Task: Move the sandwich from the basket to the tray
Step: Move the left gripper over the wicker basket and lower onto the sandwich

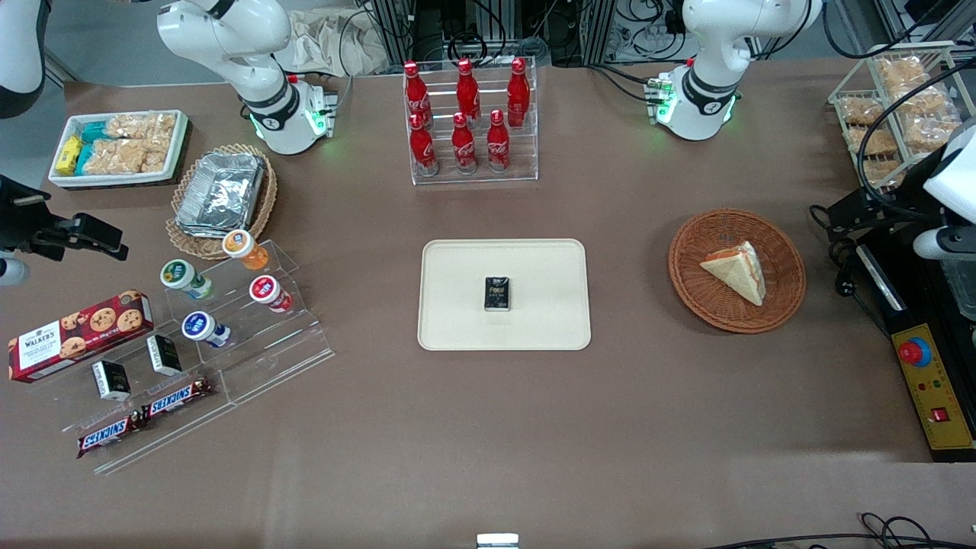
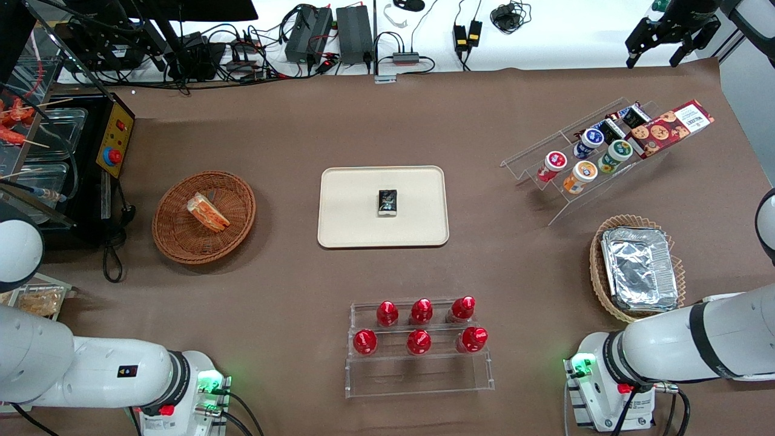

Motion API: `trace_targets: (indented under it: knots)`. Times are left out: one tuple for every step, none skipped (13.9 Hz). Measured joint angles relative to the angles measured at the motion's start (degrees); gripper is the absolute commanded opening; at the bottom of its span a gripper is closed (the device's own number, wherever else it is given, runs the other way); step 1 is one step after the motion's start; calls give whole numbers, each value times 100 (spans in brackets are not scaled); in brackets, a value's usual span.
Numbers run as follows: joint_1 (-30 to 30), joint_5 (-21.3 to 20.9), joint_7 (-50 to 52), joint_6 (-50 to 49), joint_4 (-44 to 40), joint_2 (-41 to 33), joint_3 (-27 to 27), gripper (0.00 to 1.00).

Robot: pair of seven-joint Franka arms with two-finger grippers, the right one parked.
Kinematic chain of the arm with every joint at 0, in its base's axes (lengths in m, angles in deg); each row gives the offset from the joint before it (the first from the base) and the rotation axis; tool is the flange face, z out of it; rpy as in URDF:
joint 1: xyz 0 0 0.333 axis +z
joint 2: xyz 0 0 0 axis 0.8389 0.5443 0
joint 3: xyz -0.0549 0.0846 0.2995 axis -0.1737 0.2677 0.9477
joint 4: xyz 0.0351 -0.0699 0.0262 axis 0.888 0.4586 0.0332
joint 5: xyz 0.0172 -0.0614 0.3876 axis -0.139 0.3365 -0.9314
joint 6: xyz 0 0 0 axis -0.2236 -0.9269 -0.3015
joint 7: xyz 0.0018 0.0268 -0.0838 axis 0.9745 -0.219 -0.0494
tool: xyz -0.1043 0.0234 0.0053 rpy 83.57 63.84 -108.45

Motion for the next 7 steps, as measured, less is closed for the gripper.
trace_targets:
  knots:
    - [0, -6, 20, -2, 0, 1, 1, 100]
    - [0, -14, 71, -5, 0, 3, 3, 100]
    - [0, -19, 150, -9, 0, 5, 4, 100]
    - [0, -24, 269, -13, 0, 7, 4, 100]
    - [0, -28, 444, -19, 0, 8, 5, 100]
    - [1, -30, 722, -44, 2, 9, 7, 100]
    - [1, -32, 1068, -84, 25, 7, 9, 100]
